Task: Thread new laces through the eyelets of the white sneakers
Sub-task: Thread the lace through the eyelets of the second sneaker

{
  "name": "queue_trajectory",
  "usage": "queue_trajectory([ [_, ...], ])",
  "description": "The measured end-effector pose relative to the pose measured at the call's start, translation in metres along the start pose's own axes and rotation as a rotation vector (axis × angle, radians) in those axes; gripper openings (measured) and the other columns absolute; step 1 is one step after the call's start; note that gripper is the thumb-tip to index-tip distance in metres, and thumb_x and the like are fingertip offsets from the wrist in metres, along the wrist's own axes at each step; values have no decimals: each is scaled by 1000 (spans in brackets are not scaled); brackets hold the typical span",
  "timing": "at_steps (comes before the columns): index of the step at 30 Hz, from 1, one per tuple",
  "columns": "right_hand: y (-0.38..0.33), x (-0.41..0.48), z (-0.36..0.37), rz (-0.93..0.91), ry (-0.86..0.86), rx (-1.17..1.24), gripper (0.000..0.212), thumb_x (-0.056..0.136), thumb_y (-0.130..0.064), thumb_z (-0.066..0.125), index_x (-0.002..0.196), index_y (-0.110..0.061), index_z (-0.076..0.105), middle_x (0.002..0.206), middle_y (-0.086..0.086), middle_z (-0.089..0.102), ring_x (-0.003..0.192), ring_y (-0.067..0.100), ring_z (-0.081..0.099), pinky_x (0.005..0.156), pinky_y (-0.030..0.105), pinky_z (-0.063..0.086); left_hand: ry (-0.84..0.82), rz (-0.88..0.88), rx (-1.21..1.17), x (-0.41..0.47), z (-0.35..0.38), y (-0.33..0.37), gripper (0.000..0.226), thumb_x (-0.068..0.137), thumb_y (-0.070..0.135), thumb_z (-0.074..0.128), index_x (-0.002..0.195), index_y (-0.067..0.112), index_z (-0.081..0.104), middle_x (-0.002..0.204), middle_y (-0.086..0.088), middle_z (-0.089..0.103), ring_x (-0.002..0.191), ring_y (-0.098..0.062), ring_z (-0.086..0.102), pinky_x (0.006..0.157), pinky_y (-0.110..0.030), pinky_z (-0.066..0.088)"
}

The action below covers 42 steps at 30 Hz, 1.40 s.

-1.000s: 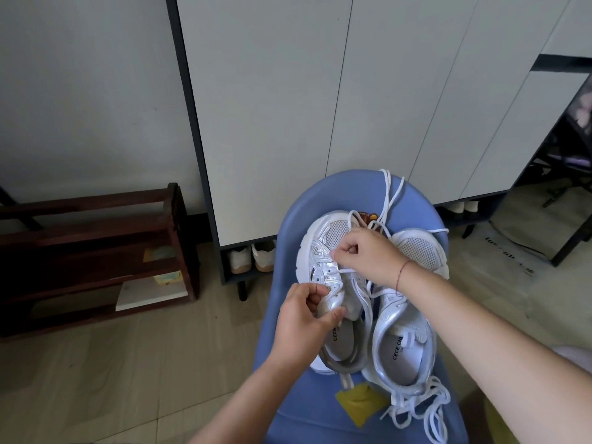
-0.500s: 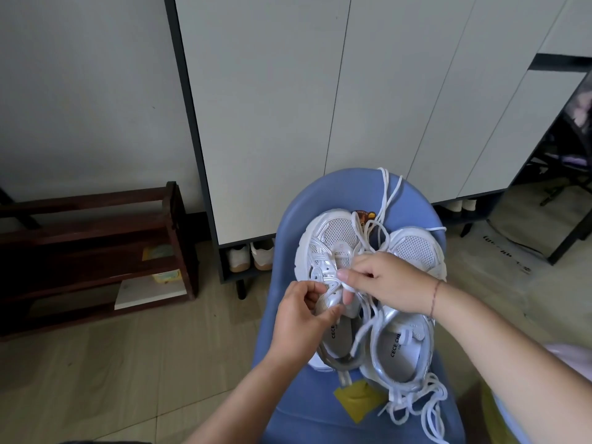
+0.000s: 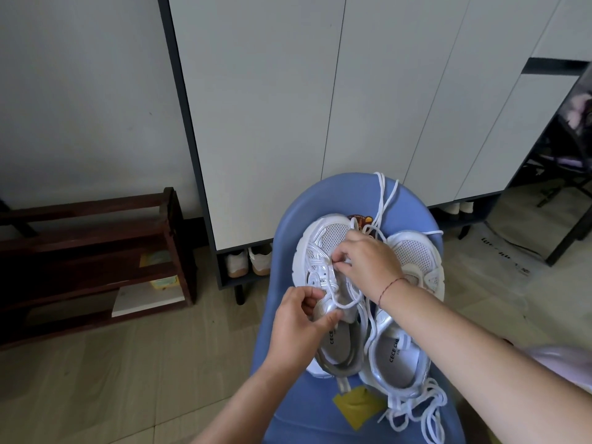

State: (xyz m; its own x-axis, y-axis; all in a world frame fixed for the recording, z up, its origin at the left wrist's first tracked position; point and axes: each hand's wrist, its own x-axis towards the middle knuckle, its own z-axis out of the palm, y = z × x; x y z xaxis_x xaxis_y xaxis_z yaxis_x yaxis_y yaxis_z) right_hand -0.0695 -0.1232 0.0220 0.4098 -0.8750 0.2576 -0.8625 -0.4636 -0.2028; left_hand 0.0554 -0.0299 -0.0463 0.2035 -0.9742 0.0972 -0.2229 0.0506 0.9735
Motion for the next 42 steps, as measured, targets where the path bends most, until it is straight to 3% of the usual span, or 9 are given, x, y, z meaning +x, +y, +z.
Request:
queue_trajectory([
  [4, 0, 3, 2, -55, -32, -108, 13, 93, -24, 54, 98, -21, 66, 105, -5, 54, 98, 19, 56, 75, 26, 38, 6, 12, 31, 0, 0, 1, 32, 75, 21, 81, 92, 29, 56, 98, 3, 55, 77, 7, 51, 67, -8, 43],
  [8, 9, 0, 3, -24, 55, -77, 9, 95, -19, 52, 91, -16, 59, 104, -2, 51, 90, 23, 56, 72, 27, 35, 23, 31, 35, -1, -1, 0, 28, 76, 18, 80, 93, 24, 58, 97, 4, 55, 77, 10, 52, 69, -7, 43],
  [16, 4, -4, 15, 339, 231, 173, 9, 94, -15, 51, 90, -11, 58, 115, 8, 50, 97, 28, 55, 80, 32, 42, 24, -2, 6, 2, -4, -3, 23, 77, 16, 79, 88, 21, 59, 91, 2, 58, 69, 6, 51, 65, -9, 43],
  [20, 7, -4, 10, 8, 219, 88, 18, 80, -6, 68, 97, -9, 64, 102, 9, 53, 88, 30, 57, 82, 38, 46, 22, -13, -13, 2, -4, -6, 25, 76, 19, 80, 90, 23, 60, 94, 0, 59, 71, 4, 51, 67, -13, 45],
  [23, 9, -1, 4, -199, 173, -28, 27, 63, -7, 82, 86, -11, 68, 86, 7, 56, 73, 30, 59, 70, 40, 53, 16, -12, -8, 2, -2, -5, 27, 76, 18, 80, 89, 25, 58, 95, 0, 59, 72, 5, 51, 68, -12, 45],
  [27, 10, 3, 2, -318, 220, -114, 27, 55, -8, 87, 73, -12, 67, 74, 5, 56, 64, 26, 58, 63, 33, 50, 16, -9, 5, 2, -1, -4, 28, 75, 18, 80, 89, 27, 57, 95, 1, 58, 72, 6, 51, 68, -10, 44],
  [34, 14, 1, 4, -396, 241, -157, 24, 62, -8, 85, 64, -11, 62, 68, 3, 55, 59, 24, 57, 60, 35, 53, 13, -9, 6, 2, -1, -4, 27, 75, 18, 80, 89, 25, 58, 94, 0, 58, 71, 6, 51, 66, -10, 45],
  [38, 13, -5, 6, -230, 288, -99, 21, 70, -12, 81, 67, -12, 60, 72, 3, 58, 60, 25, 58, 63, 34, 51, 18, -3, 1, 2, 0, -4, 27, 75, 18, 80, 91, 24, 59, 96, 0, 58, 71, 5, 51, 67, -10, 46],
  [42, 17, -3, 10, 175, 342, 156, 12, 87, -18, 64, 78, -9, 63, 92, 8, 59, 78, 27, 58, 66, 30, 42, 16, 1, 5, 2, -1, -6, 26, 75, 20, 81, 92, 23, 60, 97, 0, 60, 73, 3, 52, 68, -12, 46],
])
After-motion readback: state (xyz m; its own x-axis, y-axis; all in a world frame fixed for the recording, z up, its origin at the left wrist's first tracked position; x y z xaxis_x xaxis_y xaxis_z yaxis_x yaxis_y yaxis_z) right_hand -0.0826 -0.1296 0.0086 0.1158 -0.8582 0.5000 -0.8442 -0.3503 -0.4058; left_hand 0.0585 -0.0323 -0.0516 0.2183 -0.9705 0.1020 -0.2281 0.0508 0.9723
